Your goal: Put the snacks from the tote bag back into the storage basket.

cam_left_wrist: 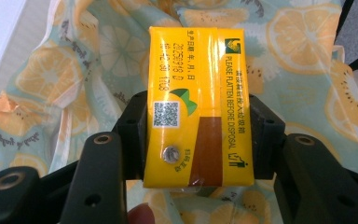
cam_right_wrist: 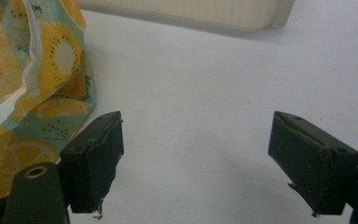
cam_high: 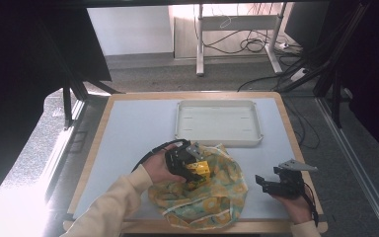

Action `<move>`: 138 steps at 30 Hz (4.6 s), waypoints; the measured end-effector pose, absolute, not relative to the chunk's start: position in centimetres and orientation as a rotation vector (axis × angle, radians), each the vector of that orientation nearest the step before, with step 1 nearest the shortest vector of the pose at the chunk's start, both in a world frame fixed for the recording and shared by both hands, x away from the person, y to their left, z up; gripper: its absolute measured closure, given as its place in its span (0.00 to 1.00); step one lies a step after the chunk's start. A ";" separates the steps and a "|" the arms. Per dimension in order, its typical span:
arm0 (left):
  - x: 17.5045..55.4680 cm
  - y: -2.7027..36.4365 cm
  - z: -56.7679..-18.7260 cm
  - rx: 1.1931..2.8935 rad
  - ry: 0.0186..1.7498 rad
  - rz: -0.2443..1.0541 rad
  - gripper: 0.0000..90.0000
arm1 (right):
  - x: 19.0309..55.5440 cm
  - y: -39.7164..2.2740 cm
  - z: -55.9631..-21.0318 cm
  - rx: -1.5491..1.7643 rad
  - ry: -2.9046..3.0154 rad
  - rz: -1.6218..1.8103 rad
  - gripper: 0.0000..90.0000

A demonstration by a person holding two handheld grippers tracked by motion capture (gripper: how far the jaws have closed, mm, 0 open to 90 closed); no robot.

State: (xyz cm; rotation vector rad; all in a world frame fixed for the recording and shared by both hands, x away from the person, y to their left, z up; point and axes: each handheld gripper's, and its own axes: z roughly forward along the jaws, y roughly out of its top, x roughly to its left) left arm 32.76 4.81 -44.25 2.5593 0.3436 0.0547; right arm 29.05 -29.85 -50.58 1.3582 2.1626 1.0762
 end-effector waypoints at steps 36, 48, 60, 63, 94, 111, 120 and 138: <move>33.6 5.6 -42.7 2.535 0.370 -0.002 0.57 | 29.1 -30.2 -50.6 1.371 2.155 1.092 0.20; 33.9 5.9 -41.8 2.510 0.378 0.006 0.57 | 29.2 -30.3 -50.6 1.377 2.152 1.092 0.20; 34.0 6.0 -40.8 2.480 0.386 0.010 0.58 | 29.2 -30.3 -50.6 1.376 2.150 1.093 0.20; 34.0 6.0 -40.6 2.469 0.391 0.008 0.58 | 29.2 -30.4 -50.6 1.378 2.151 1.093 0.20; 34.8 6.6 -37.4 2.438 0.377 0.076 0.58 | 29.3 -30.4 -50.7 1.382 2.150 1.086 0.20; 35.5 6.8 -36.2 2.421 0.376 0.099 0.58 | 29.3 -30.5 -50.7 1.382 2.147 1.084 0.20; 35.9 7.1 -35.9 2.415 0.383 0.104 0.58 | 29.3 -30.5 -50.7 1.379 2.144 1.082 0.20; 36.8 7.4 -35.4 2.404 0.392 0.142 0.58 | 29.3 -30.5 -50.7 1.380 2.143 1.077 0.20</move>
